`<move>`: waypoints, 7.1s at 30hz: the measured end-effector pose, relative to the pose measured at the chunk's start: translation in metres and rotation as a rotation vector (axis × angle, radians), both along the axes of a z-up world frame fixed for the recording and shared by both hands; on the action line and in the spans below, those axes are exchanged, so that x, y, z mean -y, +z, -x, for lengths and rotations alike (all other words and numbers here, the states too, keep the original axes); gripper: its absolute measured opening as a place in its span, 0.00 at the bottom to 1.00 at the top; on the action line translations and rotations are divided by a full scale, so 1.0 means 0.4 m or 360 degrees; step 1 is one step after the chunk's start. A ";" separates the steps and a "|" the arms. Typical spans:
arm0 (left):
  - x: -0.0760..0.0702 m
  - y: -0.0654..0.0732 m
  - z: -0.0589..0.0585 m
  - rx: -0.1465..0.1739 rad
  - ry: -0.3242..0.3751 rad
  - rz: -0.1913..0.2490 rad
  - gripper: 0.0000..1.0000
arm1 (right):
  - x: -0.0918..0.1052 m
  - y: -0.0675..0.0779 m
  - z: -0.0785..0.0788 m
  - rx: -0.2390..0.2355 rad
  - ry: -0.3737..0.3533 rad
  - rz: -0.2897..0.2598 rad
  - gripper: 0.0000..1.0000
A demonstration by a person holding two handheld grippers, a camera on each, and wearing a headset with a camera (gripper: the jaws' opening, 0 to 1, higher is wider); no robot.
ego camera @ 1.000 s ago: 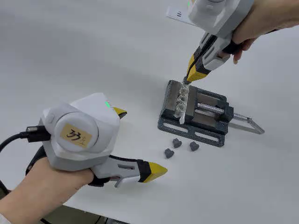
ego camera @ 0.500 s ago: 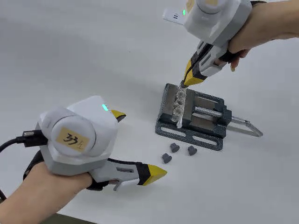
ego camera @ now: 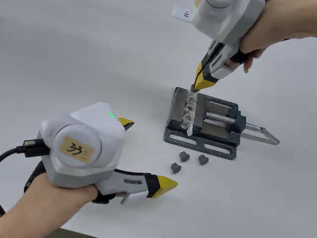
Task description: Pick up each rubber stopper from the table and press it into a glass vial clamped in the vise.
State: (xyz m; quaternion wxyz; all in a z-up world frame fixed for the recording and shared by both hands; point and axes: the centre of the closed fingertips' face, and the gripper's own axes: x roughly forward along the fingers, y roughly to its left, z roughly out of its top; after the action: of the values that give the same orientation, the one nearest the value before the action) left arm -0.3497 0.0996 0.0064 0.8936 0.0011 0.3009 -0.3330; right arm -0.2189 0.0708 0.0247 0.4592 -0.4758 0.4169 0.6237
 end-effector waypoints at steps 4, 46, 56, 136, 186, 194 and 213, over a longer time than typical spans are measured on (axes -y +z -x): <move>0.004 0.001 -0.004 0.0004 -0.0010 -0.0002 0.83 | 0.002 0.005 0.017 0.0035 0.0012 0.0009 0.00; 0.008 0.110 -0.013 0.0144 0.0036 -0.0062 0.83 | 0.040 0.016 0.023 0.0069 -0.0278 -0.0312 0.00; 0.013 0.112 -0.005 0.0146 0.0035 -0.0064 0.83 | 0.032 0.012 0.022 0.0066 -0.0226 -0.0247 0.00; -0.025 0.146 0.050 0.0207 0.0054 -0.0111 0.81 | 0.170 -0.087 0.293 0.0154 -0.0974 -0.0757 0.20; 0.026 0.122 0.061 0.0289 -0.0220 -0.0256 0.74 | 0.183 0.011 0.334 0.0032 -0.0737 -0.0644 0.06; 0.101 0.154 0.054 0.0341 -0.0376 -0.0227 0.63 | 0.205 0.107 0.402 -0.0058 -0.0242 -0.0366 0.06; 0.233 0.218 0.074 0.0422 -0.0662 -0.0136 0.18 | 0.149 0.161 0.429 -0.0070 0.0216 -0.0075 0.06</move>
State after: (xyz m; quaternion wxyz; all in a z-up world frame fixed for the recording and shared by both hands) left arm -0.3794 0.0064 0.0936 0.8366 0.1446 0.1882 -0.4936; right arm -0.3905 0.0110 0.0890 0.4176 -0.4782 0.3790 0.6733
